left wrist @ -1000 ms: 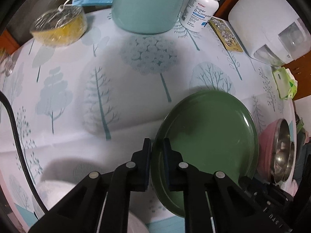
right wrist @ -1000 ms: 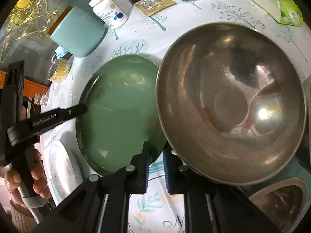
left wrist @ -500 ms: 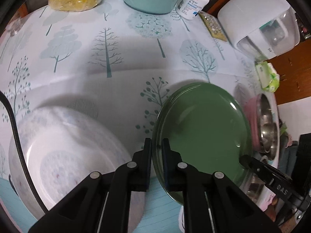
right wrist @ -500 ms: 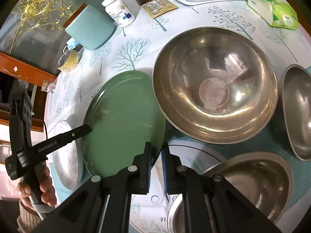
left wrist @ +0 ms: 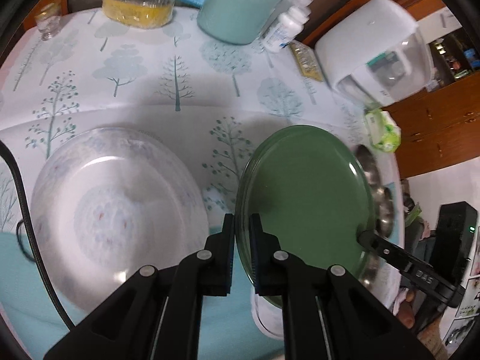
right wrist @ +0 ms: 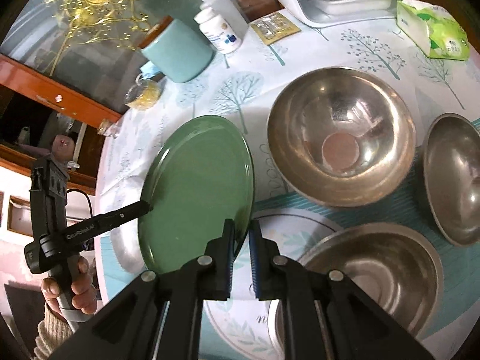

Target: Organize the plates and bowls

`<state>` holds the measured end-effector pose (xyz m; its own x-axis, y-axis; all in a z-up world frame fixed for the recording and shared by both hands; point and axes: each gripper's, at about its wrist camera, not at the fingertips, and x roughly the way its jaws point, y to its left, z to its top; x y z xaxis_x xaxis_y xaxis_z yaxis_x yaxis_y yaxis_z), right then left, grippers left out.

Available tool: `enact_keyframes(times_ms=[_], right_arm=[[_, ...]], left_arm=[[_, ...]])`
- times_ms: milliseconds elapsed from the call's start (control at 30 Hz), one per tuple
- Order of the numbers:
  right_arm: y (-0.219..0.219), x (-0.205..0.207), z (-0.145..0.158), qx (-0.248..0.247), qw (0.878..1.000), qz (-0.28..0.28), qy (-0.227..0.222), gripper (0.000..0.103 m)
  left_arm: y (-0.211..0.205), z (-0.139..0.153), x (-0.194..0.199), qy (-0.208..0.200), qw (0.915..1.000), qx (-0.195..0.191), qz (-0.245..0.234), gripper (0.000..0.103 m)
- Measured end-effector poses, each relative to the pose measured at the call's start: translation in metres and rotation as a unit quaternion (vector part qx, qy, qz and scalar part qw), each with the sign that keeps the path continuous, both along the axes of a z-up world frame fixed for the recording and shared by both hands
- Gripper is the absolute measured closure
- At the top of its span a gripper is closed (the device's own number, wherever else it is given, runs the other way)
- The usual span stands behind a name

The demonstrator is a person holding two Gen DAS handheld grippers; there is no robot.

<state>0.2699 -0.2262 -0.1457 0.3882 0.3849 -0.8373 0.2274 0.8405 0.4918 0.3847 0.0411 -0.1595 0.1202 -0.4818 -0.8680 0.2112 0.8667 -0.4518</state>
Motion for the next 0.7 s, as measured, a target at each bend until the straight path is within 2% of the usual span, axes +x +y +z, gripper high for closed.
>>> enact_keyframes(times_ms=[167, 300, 467, 700], right_arm=[[0.004, -0.031, 0.019, 0.006, 1.000, 0.026, -0.005, 0.094], [0.007, -0.066, 0.035, 0.009, 0.999, 0.043, -0.009, 0.094], [0.019, -0.125, 0.049, -0.014, 0.997, 0.075, -0.008, 0.094], [0.037, -0.199, 0.033, -0.029, 0.993, 0.109, 0.017, 0.093]], left_arm=[[0.011, 0.038, -0.045, -0.021, 0.9997, -0.007, -0.011, 0.096], [0.021, 0.051, -0.091, -0.016, 0.9997, -0.006, -0.018, 0.096], [0.031, 0.050, -0.157, 0.002, 0.9997, 0.000, -0.025, 0.096], [0.052, 0.031, -0.244, 0.036, 0.9993, -0.001, -0.011, 0.096]])
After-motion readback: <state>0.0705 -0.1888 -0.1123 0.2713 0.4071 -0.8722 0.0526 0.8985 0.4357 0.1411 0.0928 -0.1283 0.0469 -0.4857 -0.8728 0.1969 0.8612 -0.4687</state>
